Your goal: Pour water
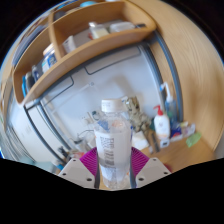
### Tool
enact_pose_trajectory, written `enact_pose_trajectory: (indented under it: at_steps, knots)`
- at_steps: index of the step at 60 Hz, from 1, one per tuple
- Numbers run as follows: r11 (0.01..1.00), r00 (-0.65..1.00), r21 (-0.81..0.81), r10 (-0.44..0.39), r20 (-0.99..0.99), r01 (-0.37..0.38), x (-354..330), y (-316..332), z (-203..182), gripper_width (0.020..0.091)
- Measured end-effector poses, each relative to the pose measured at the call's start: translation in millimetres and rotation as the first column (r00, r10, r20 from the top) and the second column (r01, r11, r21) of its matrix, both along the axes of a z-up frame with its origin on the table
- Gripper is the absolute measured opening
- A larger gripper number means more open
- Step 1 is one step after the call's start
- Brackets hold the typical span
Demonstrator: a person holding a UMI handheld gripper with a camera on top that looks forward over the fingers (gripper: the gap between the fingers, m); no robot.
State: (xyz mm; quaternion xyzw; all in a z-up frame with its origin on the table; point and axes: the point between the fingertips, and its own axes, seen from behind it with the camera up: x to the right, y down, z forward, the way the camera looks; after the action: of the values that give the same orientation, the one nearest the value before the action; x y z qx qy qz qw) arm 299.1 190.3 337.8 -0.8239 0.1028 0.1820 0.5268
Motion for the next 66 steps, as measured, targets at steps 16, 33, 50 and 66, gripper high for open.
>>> enact_pose_trajectory:
  at_steps: [16, 33, 50, 66]
  knots:
    - [0.989, 0.88, 0.127, -0.126, 0.458, 0.076, 95, 25, -7, 0.0447]
    - [0.996, 0.885, 0.058, -0.09, 0.457, 0.072, 109, 37, -82, 0.045]
    - [0.993, 0.92, 0.085, -0.111, 0.377, 0.084, 110, 40, -117, 0.0479]
    - [0.998, 0.921, -0.003, -0.06, 0.385, 0.067, 110, 27, -133, 0.0626]
